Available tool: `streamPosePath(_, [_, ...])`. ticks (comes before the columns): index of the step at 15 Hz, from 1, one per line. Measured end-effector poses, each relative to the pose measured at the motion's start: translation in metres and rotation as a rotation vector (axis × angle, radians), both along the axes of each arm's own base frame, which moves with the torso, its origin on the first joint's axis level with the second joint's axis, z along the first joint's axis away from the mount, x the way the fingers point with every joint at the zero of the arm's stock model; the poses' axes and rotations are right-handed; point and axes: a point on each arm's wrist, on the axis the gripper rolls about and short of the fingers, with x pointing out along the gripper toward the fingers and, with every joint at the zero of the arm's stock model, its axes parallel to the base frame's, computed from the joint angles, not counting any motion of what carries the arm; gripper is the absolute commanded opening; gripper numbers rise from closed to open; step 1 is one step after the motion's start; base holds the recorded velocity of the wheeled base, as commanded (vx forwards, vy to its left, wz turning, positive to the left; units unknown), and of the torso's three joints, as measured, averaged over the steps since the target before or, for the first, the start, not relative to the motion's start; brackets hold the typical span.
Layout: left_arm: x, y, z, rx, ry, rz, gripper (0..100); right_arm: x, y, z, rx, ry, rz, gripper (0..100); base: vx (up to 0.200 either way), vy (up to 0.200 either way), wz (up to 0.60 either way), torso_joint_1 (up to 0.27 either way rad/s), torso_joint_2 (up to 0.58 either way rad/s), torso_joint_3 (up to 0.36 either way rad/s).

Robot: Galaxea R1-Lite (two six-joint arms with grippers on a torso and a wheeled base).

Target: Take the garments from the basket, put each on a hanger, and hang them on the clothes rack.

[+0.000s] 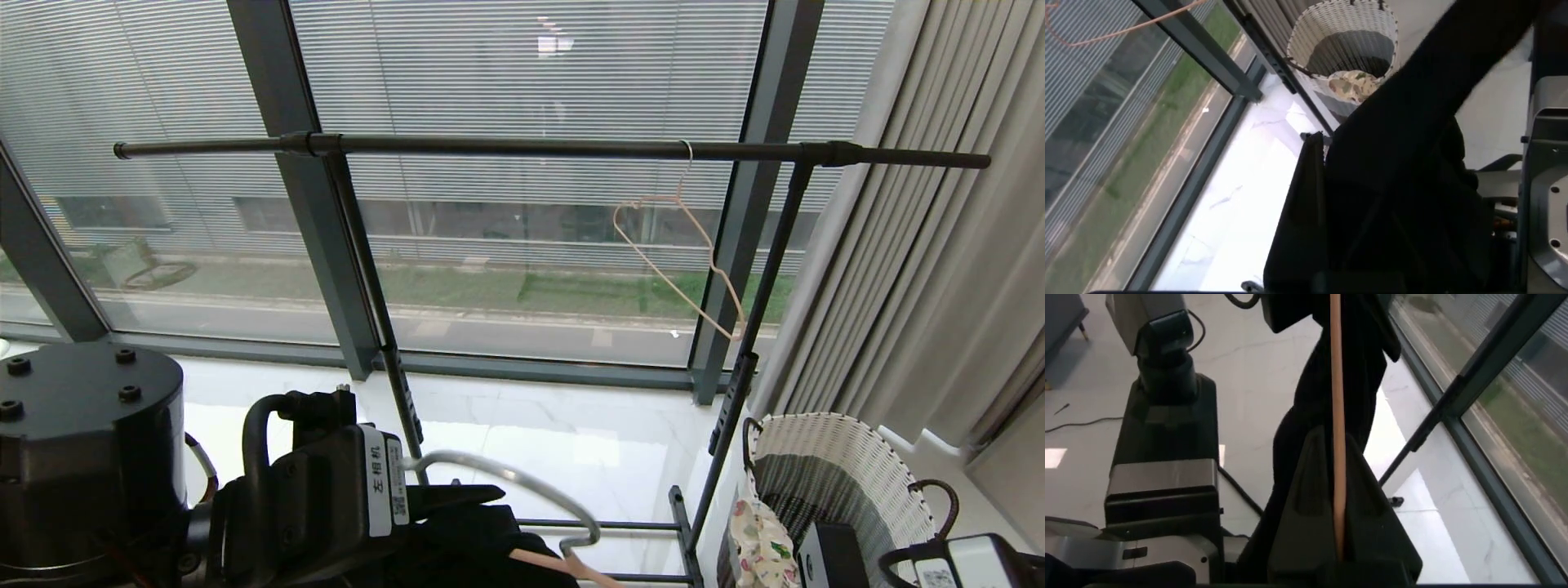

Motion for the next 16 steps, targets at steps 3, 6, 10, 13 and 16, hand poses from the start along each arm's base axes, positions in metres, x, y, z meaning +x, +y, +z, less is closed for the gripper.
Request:
streamPosePath(3, [0.0,0.0,0.0,-0.013,0.021,-0.005,0,0.0,0.0,0.0,-0.004,-0.006,-0.012,100,0.0,0.0,0.0,0.0,0.0,0.0])
streamPosePath(6, [0.0,0.0,0.0,-0.019,0.032,0.002,0,0.001,-0.001,0.0,-0.006,-0.013,-0.055,100,0.0,0.0,0.0,0.0,0.0,0.0])
streamPosePath(10, [-0.001,0.007,-0.009,0.004,0.053,0.033,0,0.008,-0.004,0.0,-0.012,-0.029,-0.203,100,0.0,0.0,0.0,0.0,0.0,0.0])
streamPosePath(13, [0.009,0.028,-0.019,0.027,0.075,0.165,0,0.02,-0.012,-0.002,-0.02,-0.035,-0.276,100,0.0,0.0,0.0,0.0,0.0,0.0])
streamPosePath(16, [0.02,0.05,-0.02,-0.006,0.108,0.324,0,0.025,-0.014,-0.005,-0.033,-0.032,-0.304,100,0.0,0.0,0.0,0.0,0.0,0.0])
